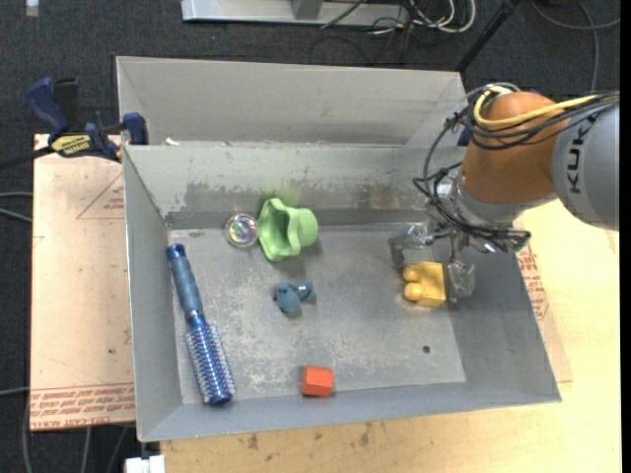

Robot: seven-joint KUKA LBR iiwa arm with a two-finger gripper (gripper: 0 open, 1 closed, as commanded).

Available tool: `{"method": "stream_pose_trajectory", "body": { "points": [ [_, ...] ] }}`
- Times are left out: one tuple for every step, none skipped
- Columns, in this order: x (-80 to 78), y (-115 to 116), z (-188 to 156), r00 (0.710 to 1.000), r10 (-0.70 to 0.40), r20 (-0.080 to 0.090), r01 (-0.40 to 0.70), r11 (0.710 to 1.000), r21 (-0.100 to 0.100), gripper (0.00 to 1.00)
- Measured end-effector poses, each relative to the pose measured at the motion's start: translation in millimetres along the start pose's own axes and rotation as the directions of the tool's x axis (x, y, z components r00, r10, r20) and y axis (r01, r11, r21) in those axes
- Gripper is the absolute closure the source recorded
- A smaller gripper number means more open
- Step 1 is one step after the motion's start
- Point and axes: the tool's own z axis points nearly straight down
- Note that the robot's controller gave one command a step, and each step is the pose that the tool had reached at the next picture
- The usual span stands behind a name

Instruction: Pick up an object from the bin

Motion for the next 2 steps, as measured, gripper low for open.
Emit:
{"method": "stream_pose_trajectory", "body": {
  "points": [
    [-1.5, -2.0, -6.7, 1.0, 0.002, 0.005, -0.002, 1.0, 0.006, 1.0],
    [1.5, -4.2, -129.9, 1.0, -0.01, 0.007, 0.01, 1.0, 0.013, 1.0]
  ]
}}
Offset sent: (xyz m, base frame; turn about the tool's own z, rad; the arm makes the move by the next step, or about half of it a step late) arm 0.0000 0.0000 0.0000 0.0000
